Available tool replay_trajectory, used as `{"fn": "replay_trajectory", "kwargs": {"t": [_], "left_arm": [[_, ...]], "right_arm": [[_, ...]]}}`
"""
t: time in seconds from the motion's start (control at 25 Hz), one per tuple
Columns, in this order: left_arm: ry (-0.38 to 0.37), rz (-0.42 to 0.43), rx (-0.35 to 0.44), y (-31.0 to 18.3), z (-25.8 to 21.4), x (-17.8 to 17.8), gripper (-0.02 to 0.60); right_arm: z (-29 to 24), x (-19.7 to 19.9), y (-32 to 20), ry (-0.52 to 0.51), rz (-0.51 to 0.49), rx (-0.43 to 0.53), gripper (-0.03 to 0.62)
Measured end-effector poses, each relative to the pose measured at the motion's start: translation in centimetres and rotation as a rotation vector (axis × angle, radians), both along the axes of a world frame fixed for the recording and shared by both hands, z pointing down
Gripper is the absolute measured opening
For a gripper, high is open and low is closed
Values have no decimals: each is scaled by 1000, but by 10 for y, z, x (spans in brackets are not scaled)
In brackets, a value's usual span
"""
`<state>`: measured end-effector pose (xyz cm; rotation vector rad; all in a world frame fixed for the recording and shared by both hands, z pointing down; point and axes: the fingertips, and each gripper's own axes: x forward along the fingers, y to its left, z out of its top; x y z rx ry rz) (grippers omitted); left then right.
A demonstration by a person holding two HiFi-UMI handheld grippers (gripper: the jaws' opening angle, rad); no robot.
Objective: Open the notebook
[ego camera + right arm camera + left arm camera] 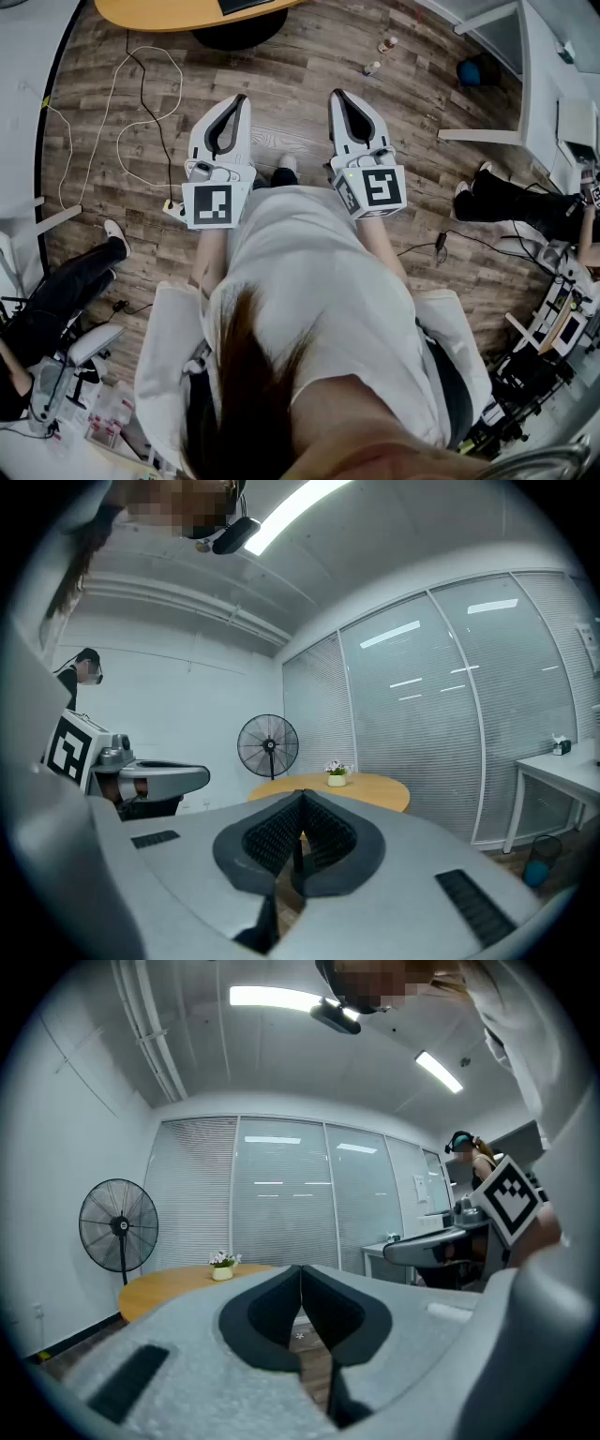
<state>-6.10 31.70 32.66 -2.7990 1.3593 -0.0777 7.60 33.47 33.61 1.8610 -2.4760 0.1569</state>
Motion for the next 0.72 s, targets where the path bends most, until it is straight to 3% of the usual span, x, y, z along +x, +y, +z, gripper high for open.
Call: {"fn": "replay_trajectory", "kwargs": {"t": [0.72], "left_arm": [[6,17,10,-9,-2,11,18]], "right_arm": [[-10,12,-8,-5,-5,42,0]]}}
